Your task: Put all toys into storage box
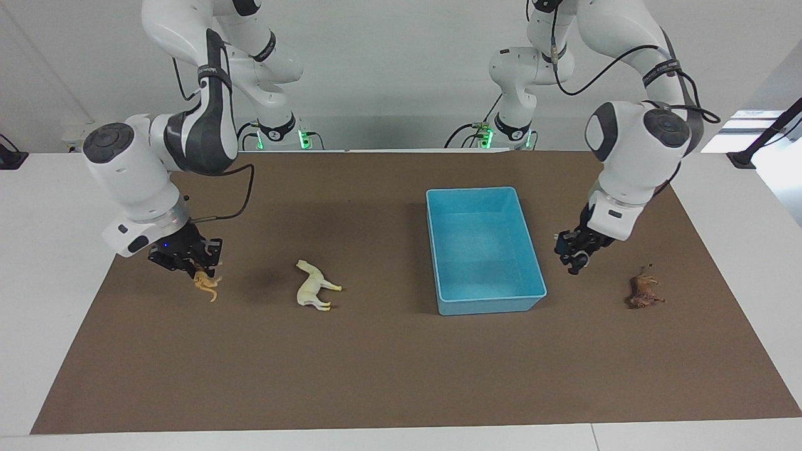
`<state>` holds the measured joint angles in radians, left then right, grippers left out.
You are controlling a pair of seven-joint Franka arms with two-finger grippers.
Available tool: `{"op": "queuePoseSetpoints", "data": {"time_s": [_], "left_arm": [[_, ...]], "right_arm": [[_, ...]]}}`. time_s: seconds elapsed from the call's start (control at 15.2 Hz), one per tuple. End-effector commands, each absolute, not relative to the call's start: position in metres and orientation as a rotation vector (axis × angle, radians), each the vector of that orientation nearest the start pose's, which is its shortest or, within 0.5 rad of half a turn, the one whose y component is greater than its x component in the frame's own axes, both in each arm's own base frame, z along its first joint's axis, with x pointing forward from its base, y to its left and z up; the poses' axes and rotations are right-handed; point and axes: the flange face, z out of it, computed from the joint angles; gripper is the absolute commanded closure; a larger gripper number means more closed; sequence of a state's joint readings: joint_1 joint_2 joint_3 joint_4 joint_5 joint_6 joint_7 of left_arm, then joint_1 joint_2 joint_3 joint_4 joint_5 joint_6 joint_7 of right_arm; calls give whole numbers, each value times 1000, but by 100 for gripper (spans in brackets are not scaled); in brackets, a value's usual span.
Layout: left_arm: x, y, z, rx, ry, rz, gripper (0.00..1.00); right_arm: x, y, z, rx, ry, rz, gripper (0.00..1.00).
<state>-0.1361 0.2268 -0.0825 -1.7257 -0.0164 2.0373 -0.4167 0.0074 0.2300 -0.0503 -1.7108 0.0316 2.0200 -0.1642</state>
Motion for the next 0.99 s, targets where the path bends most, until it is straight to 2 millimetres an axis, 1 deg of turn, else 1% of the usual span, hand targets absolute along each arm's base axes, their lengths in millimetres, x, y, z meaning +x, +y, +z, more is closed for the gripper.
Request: {"op": "queuePoseSetpoints", "data": {"time_s": [0.0, 0.07, 0.13, 0.2, 0.26, 0.33, 0.46, 0.53, 0.59, 0.66, 0.73, 0.79, 0.86, 0.92], "left_arm": [[608, -182, 426, -3168, -390, -101, 100], [597, -193, 420, -3168, -414, -108, 100], [587, -203, 412, -3167, -421, -105, 100], [585, -202, 412, -3164, -417, -99, 74], [586, -201, 414, -3164, -420, -102, 12], [587, -199, 415, -3163, -414, -106, 0], [592, -191, 419, -3143, -381, -134, 0], [596, -183, 423, -3129, -347, -158, 0], [600, -173, 427, -3125, -301, -172, 0], [607, -158, 431, -3129, -222, -192, 0], [617, -135, 434, -3129, -134, -215, 0], [625, -105, 435, -3124, -36, -238, 0], [633, -76, 436, -3116, 44, -305, 0], [637, -51, 432, -3101, 106, -350, 0]], "right_arm": [[629, -3, 501, -3099, -207, -132, 100], [625, 9, 515, -3097, -199, -142, 100], [621, 28, 526, -3088, -167, -147, 100], [619, 46, 534, -3084, -127, -153, 100], [618, 73, 544, -3077, -93, -169, 100], [616, 105, 552, -3062, -39, -186, 100], [605, 173, 557, -3007, 88, -215, 100], [599, 199, 559, -2990, 111, -234, 100], [593, 220, 560, -2978, 116, -240, 100], [584, 244, 559, -2963, 118, -231, 100], [576, 274, 560, -2930, 125, -255, 100], [566, 308, 553, -2899, 122, -276, 100], [557, 344, 540, -2882, 110, -283, 100], [551, 364, 531, -2873, 118, -285, 100]]}}
